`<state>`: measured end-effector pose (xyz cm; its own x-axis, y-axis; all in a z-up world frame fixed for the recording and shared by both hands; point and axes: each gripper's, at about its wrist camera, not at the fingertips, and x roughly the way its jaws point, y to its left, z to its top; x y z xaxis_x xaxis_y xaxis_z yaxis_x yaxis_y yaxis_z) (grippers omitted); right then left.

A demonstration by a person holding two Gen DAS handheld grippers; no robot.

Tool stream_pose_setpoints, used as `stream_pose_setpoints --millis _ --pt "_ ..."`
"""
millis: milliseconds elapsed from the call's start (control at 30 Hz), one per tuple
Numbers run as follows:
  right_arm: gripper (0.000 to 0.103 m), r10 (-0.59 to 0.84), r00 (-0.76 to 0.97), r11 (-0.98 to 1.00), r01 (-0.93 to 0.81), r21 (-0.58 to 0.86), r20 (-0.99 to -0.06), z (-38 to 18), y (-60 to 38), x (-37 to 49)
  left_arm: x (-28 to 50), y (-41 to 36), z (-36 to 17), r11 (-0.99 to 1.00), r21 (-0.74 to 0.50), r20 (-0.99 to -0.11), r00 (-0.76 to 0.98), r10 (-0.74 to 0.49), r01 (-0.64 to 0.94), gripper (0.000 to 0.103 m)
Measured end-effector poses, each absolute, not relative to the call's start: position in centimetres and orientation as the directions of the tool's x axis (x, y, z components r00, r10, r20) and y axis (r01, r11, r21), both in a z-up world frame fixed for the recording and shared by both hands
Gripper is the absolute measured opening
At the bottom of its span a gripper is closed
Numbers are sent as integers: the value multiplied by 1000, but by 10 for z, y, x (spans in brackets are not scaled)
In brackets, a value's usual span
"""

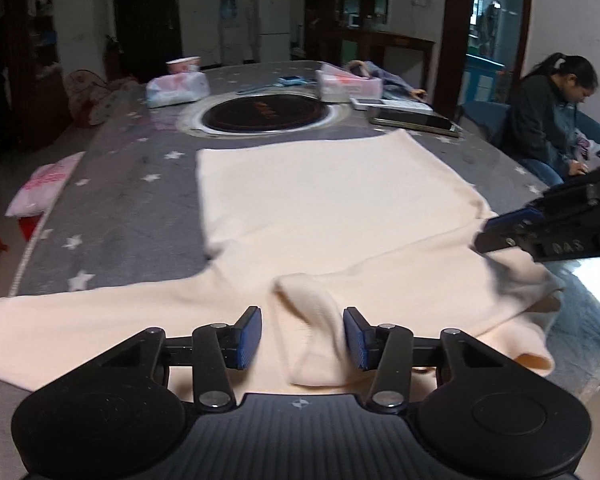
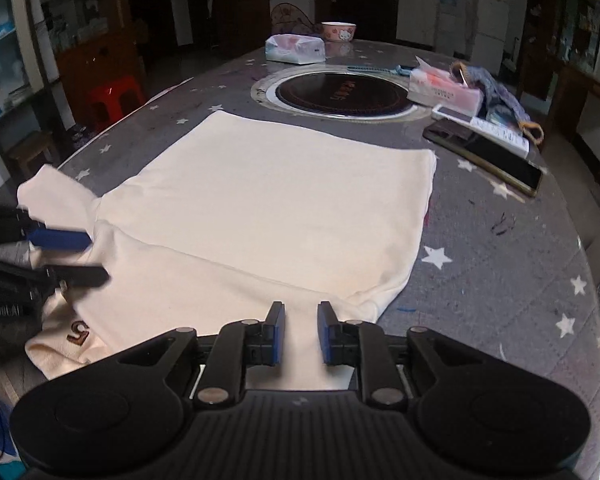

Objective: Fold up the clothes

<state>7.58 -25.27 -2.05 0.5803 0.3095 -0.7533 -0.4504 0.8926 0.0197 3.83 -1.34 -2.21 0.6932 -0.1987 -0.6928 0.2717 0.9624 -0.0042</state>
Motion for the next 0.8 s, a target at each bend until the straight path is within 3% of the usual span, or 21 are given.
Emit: stream_pose_setpoints --millis 333,567,800 --pt "26 330 584 875 -484 7 -742 -16 -243 71 34 -4 -15 976 36 -688 714 -133 216 50" --pt "27 408 531 787 -616 -8 -742 -10 -199 49 21 61 6 999 38 -635 772 36 -15 52" --pt "27 426 499 728 -685 -42 -755 -15 -150 43 8 134 2 973 13 -638 748 186 -231 55"
